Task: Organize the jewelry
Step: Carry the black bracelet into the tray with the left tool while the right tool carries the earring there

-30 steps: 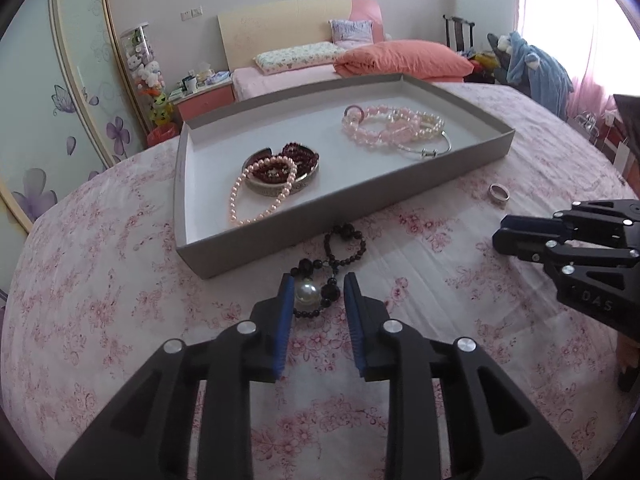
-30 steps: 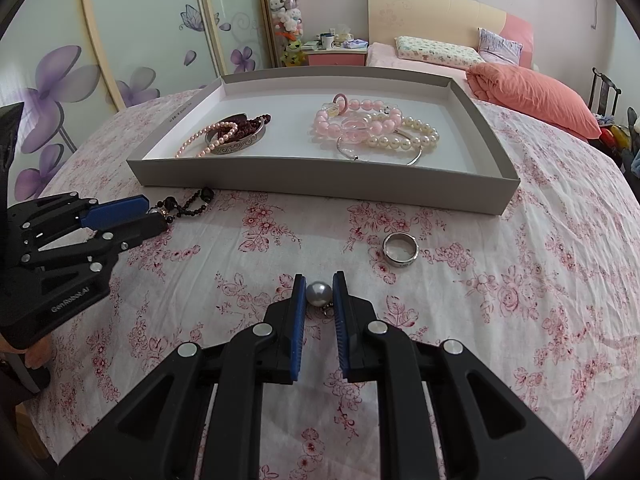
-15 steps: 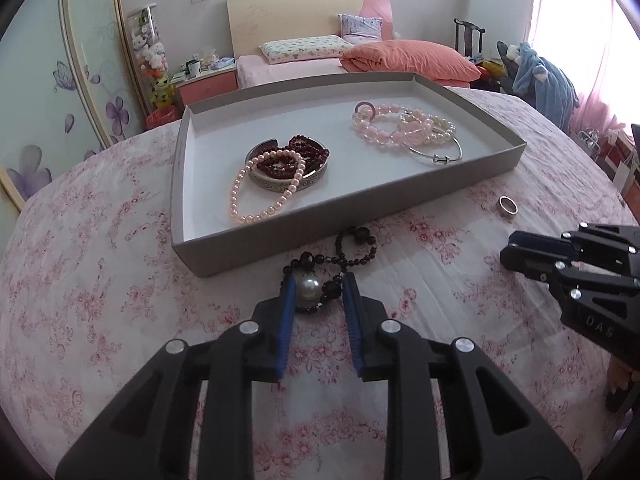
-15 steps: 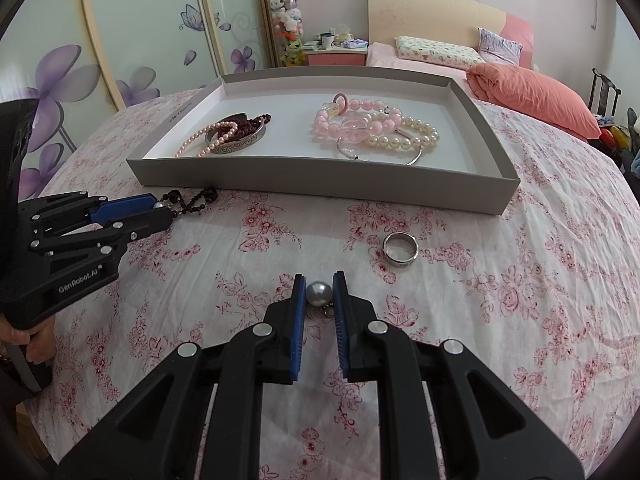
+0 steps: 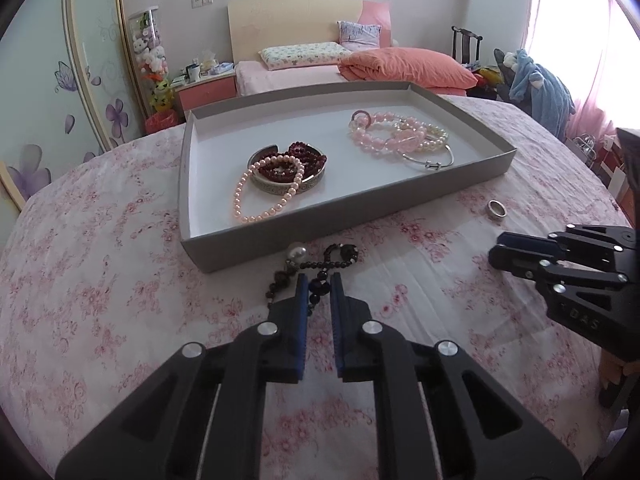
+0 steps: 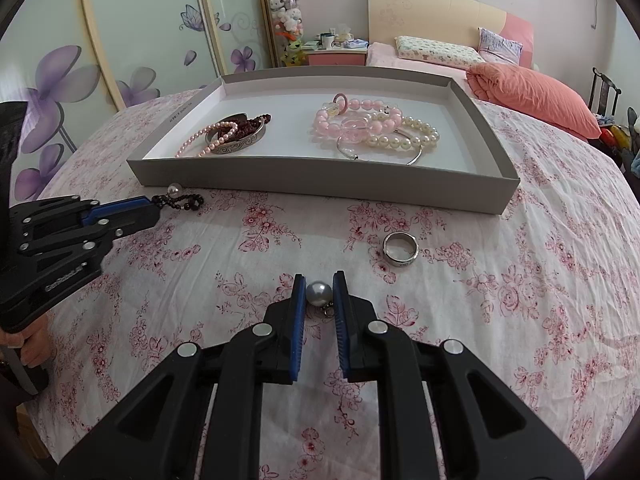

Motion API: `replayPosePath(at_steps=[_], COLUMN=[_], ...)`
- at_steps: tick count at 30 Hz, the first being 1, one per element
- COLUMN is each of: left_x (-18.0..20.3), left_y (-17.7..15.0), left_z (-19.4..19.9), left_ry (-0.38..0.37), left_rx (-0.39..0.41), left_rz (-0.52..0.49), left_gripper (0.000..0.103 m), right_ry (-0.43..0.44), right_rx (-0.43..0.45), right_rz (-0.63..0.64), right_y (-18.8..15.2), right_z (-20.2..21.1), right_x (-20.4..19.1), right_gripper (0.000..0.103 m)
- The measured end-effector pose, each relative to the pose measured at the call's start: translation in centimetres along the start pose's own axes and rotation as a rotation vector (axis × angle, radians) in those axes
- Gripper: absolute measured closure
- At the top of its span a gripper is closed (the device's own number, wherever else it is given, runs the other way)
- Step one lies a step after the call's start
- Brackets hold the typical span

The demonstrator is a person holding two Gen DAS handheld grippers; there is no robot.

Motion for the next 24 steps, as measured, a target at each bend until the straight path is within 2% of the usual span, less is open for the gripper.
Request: replayPosePath(at_steps=[9,18,24], left_x=[-0.8,-1.1,-1.4], left_y=[1.1,0.8,0.9], left_z=[2.9,3.8,4.8], left_ry=[-0.015,-0.020,-0.021], left_rx=[0.090,0.103,0.121], left_rz=[0.049,0.078,0.100], left_gripper=[0.092,0.092,0.092], right_ry=[-0.002,-0.029,-0.020], right_rx=[0.002,-0.003,0.029], right_rz=[-0.007,0.014,-0.015], right_y=[-0.1,-0.2,-0.3], right_z=[0.0,0.1,0.8], right_x=[0.0,-0.2,0.0], right_gripper=[0.088,0.088,0.089])
Point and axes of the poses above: each gripper's, at about its wrist camera, not at the fingertips, and z roughly against the way its jaws point, x to its right, y to its top, the point moved 7 cm from there along -z, roughly the way its jaws point, and after that the axes turned 12 degrees about y, right-handed, at the moved point
